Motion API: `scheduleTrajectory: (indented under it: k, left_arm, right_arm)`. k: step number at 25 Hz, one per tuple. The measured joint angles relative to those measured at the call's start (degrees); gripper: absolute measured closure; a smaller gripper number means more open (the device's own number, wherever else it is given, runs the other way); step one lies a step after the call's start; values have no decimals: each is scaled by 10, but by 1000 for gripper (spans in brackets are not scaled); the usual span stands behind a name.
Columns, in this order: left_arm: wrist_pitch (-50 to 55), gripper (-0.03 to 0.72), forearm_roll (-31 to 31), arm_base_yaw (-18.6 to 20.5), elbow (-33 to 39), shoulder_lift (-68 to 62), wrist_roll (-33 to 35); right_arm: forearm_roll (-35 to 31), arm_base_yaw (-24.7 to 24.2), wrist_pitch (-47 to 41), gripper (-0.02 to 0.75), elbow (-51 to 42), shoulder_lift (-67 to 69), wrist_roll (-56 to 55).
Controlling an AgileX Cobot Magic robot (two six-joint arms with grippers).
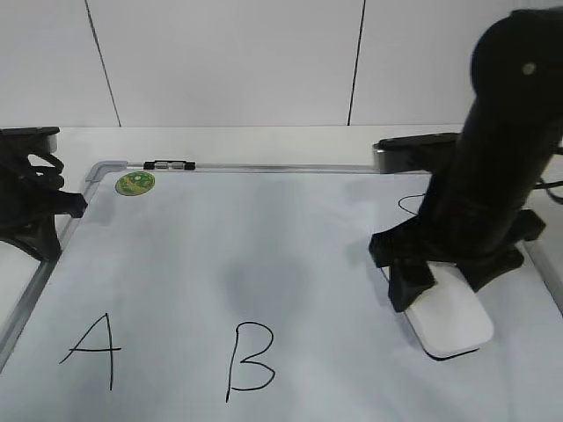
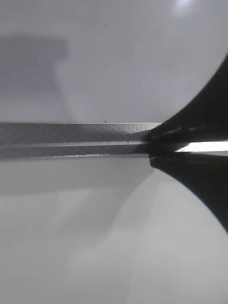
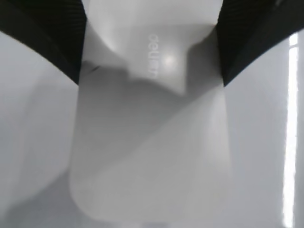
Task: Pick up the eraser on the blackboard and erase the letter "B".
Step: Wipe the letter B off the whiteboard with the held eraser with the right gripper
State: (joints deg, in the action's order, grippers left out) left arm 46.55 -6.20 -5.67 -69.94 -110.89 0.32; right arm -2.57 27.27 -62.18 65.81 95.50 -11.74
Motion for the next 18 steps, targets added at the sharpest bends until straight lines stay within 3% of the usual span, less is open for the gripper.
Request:
scheduleTrajectory:
  k: [9,18]
  left_arm:
    - [0,672,-1,0,0,0,0]
    - [0,672,-1,0,0,0,0]
  right_arm:
    - [1,61,53,197,51,120,-5]
    - [10,86,29,197,107,166,-5]
